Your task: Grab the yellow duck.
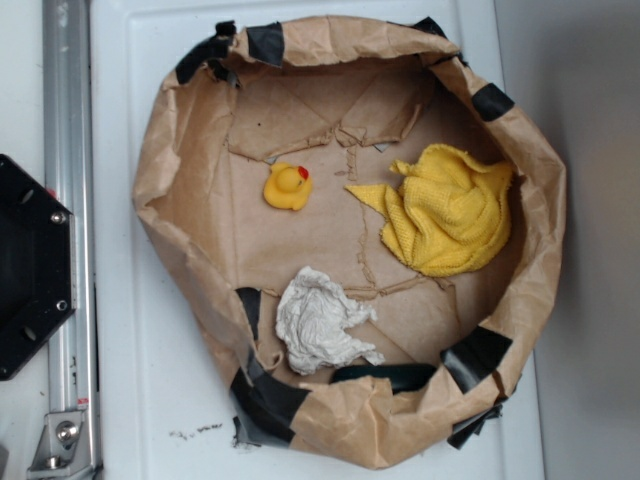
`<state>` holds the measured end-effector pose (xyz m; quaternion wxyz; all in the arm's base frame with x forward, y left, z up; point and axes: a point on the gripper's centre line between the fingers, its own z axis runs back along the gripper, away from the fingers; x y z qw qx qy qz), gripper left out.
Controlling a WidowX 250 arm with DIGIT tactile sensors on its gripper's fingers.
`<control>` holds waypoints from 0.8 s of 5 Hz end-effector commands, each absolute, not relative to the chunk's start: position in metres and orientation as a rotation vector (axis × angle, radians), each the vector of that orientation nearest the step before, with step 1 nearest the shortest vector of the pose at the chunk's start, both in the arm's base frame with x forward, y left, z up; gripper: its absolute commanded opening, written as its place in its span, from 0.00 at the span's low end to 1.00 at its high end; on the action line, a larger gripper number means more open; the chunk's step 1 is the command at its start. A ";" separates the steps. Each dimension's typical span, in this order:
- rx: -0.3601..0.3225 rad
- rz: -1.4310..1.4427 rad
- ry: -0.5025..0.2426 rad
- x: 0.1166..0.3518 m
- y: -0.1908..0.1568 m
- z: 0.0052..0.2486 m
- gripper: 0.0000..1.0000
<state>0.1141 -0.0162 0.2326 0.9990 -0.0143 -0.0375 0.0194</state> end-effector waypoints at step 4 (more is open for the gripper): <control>0.027 -0.494 -0.226 0.229 0.035 0.183 1.00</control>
